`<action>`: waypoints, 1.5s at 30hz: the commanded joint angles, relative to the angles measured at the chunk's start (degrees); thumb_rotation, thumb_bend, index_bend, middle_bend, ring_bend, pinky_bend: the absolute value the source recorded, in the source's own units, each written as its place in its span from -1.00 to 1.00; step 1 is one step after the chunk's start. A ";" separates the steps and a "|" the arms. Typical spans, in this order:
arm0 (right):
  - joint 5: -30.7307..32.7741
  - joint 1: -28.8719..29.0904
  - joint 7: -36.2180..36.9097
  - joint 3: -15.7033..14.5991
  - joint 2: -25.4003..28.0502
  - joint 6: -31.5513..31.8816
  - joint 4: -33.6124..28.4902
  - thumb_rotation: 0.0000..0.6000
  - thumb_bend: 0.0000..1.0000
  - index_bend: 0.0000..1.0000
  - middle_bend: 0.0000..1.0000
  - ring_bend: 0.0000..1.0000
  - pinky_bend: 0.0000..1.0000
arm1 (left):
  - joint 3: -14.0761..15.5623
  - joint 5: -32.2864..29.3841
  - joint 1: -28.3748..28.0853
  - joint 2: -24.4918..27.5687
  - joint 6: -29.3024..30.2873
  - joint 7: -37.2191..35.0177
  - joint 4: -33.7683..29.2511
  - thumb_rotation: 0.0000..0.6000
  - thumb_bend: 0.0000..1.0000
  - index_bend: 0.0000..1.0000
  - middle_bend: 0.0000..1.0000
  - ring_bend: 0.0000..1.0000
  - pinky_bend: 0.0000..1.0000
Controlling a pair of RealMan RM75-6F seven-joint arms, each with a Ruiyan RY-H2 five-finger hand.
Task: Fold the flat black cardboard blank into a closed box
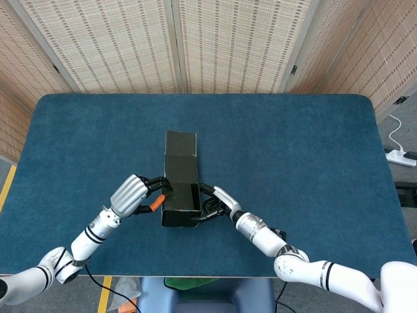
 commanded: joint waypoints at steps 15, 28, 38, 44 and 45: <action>-0.49 1.73 2.52 -1.50 -0.61 1.56 2.86 1.00 -0.30 0.23 0.30 0.54 1.00 | 2.16 1.12 -1.08 0.15 1.72 4.38 2.26 1.00 -0.04 -0.29 -0.14 0.40 0.59; -1.49 2.63 3.35 -2.69 -0.31 3.60 3.95 1.00 -0.30 0.23 0.30 0.54 1.00 | 3.09 1.74 -2.57 0.07 1.65 6.40 2.67 1.00 -0.31 -0.24 -0.18 0.39 0.57; -2.75 4.14 -0.93 -4.76 -2.62 8.05 7.58 1.00 -0.30 0.23 0.30 0.54 1.00 | 5.22 3.87 -4.17 -2.28 1.29 7.52 8.65 1.00 -0.31 -0.16 -0.14 0.39 0.57; -3.13 5.04 -2.80 -6.03 -5.09 10.13 10.67 1.00 -0.30 0.23 0.30 0.53 1.00 | 6.75 5.09 -4.53 -5.91 2.36 7.51 15.73 1.00 -0.31 -0.14 -0.13 0.39 0.58; -3.23 5.18 -3.00 -6.20 -5.63 10.58 11.27 1.00 -0.30 0.23 0.30 0.53 1.00 | 7.06 5.25 -4.48 -6.58 2.69 7.35 17.04 1.00 -0.31 -0.14 -0.13 0.39 0.59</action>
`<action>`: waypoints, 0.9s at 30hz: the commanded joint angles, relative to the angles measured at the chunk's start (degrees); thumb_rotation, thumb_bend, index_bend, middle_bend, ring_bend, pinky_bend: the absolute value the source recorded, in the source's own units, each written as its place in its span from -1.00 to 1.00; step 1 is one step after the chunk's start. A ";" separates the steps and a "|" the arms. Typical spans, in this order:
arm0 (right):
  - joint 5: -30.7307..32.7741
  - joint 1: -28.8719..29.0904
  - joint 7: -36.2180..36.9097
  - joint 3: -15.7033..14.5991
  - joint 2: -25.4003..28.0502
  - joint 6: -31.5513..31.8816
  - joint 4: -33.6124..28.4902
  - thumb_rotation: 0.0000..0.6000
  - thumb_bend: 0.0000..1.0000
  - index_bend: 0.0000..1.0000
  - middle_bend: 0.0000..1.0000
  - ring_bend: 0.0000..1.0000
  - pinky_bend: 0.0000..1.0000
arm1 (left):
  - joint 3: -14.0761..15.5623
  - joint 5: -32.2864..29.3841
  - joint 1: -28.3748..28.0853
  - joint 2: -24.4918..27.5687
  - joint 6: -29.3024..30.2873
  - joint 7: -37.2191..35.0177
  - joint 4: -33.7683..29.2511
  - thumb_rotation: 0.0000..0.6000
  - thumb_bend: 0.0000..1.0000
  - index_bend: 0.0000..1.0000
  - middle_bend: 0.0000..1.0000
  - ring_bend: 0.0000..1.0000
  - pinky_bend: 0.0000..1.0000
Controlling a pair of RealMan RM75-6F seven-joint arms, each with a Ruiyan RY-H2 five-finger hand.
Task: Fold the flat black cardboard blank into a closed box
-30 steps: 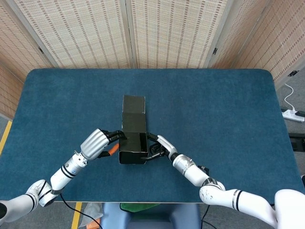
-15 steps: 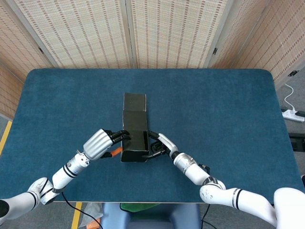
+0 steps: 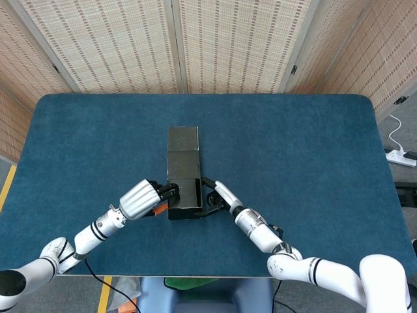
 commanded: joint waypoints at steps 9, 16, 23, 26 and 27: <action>-2.20 1.04 -2.41 -2.41 -5.58 5.08 6.79 1.00 -0.30 0.23 0.29 0.53 1.00 | 3.68 1.59 0.37 -7.16 2.10 -1.54 13.48 1.00 -0.31 -0.13 -0.12 0.39 0.59; -3.23 1.39 -2.54 -3.51 -8.45 7.01 10.89 1.00 -0.30 0.23 0.29 0.53 1.00 | 5.78 1.95 0.19 -8.80 0.71 -2.27 17.00 1.00 -0.31 -0.13 -0.13 0.39 0.59; -4.13 0.87 -2.08 -4.76 -9.58 8.54 12.51 1.00 -0.30 0.23 0.29 0.53 1.00 | 7.49 2.35 -0.74 -7.85 -1.64 0.23 16.34 1.00 -0.31 -0.15 -0.15 0.39 0.59; -4.75 0.44 -1.90 -5.38 -9.83 9.56 12.80 1.00 -0.30 0.23 0.29 0.53 1.00 | 7.71 2.29 -1.27 -6.86 -2.33 2.10 14.43 1.00 -0.31 -0.11 -0.14 0.39 0.59; -4.98 0.31 -1.87 -5.62 -9.89 9.88 12.91 1.00 -0.30 0.23 0.29 0.53 1.00 | 7.75 2.22 -1.47 -6.49 -2.65 2.86 13.66 1.00 -0.31 -0.09 -0.14 0.39 0.59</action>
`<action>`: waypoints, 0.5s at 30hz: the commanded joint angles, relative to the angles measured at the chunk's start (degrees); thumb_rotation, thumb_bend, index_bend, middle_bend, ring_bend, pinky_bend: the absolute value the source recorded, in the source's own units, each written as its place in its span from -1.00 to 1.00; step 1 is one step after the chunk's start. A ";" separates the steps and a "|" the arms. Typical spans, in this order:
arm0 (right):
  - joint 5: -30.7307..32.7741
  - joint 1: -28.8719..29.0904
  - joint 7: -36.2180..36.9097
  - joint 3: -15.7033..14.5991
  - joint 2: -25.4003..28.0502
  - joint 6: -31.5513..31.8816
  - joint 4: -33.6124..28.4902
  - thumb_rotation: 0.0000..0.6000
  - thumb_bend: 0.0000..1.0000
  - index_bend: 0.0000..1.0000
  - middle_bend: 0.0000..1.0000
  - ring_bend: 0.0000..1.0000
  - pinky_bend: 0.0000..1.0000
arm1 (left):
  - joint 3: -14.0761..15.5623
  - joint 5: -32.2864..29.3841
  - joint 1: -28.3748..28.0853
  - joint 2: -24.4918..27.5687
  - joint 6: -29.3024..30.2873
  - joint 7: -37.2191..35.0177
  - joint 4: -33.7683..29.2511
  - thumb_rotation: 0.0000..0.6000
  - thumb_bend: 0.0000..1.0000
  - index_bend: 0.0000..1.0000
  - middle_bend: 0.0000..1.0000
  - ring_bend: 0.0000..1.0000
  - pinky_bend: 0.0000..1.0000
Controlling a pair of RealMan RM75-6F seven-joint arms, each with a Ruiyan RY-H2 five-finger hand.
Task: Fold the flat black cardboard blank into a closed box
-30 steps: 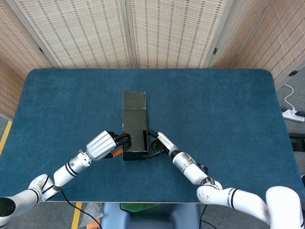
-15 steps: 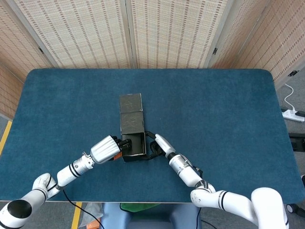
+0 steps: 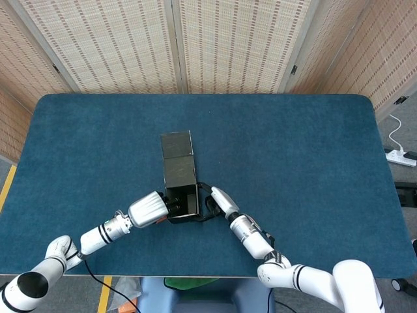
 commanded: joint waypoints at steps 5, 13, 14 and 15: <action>-1.09 -0.85 0.55 -1.16 -0.33 1.63 0.19 1.00 -0.30 0.23 0.29 0.53 1.00 | 0.45 -0.37 -1.18 2.08 -2.47 4.39 -4.30 1.00 -0.31 -0.01 -0.09 0.39 0.59; -1.46 -1.36 1.18 -1.87 -0.47 2.20 -0.02 1.00 -0.30 0.23 0.29 0.53 1.00 | 0.44 -1.21 -1.77 3.67 -5.38 8.61 -8.64 1.00 -0.31 0.05 -0.05 0.40 0.58; -1.47 -1.39 1.29 -1.90 -0.44 2.19 -0.11 1.00 -0.30 0.23 0.29 0.53 1.00 | 0.44 -1.27 -1.84 3.80 -5.59 8.81 -9.00 1.00 -0.31 0.07 -0.03 0.41 0.58; -1.47 -1.43 1.40 -1.93 -0.37 2.17 -0.25 1.00 -0.30 0.23 0.29 0.53 1.00 | 0.53 -1.31 -1.93 3.94 -5.88 8.63 -9.53 1.00 -0.31 0.08 -0.02 0.41 0.58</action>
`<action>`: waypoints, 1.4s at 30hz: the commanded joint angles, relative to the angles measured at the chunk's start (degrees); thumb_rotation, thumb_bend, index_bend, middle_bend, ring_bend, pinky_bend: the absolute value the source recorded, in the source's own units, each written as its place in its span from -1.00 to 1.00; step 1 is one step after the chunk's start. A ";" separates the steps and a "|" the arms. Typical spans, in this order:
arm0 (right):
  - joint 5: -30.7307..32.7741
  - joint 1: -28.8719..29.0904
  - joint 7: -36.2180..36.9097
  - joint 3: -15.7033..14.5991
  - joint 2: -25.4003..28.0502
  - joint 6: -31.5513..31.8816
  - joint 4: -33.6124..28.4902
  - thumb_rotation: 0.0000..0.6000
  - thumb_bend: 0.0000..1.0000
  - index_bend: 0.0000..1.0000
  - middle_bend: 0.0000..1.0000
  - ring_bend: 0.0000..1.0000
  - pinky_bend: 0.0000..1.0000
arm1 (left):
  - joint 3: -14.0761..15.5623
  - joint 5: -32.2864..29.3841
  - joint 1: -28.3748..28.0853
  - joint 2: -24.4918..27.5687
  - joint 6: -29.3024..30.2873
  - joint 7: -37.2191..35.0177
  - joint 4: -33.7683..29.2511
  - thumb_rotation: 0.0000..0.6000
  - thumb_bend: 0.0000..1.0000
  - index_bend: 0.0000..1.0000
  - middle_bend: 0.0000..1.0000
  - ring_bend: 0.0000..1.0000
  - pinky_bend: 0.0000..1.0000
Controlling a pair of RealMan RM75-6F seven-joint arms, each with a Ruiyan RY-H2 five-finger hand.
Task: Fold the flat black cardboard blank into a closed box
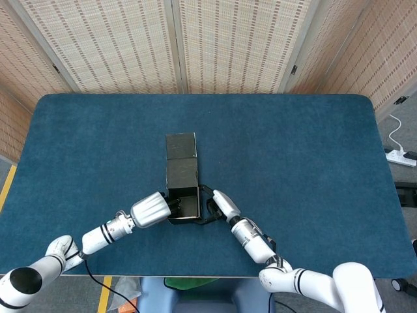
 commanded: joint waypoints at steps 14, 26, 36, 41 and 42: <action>0.07 -0.28 0.07 -0.22 0.17 0.16 -0.43 1.00 -0.30 0.23 0.29 0.53 1.00 | 0.73 0.15 -0.14 -0.39 -0.04 -1.34 -0.70 1.00 -0.19 0.35 0.22 0.49 0.54; -0.25 -0.24 0.06 -0.40 -0.03 0.40 -0.29 1.00 -0.30 0.23 0.29 0.53 1.00 | 1.32 0.22 -0.32 -1.59 -1.45 -0.60 0.82 1.00 -0.20 0.12 -0.01 0.49 0.47; -0.23 -0.48 0.09 -0.40 -0.01 0.85 -0.45 1.00 -0.30 0.23 0.29 0.53 1.00 | 0.07 -0.95 1.09 -2.61 2.02 -1.81 2.96 1.00 -0.19 0.52 0.41 0.56 0.50; -0.27 -0.51 0.49 -0.17 -0.04 1.17 -0.59 1.00 -0.30 0.23 0.29 0.53 1.00 | -0.33 -1.35 1.87 -3.34 3.92 -3.14 4.85 1.00 -0.20 0.54 0.45 0.58 0.50; -0.27 -0.52 0.51 -0.13 -0.04 1.24 -0.60 1.00 -0.30 0.23 0.29 0.53 1.00 | -0.37 -1.43 1.96 -3.43 4.13 -3.45 5.07 1.00 -0.19 0.54 0.45 0.58 0.50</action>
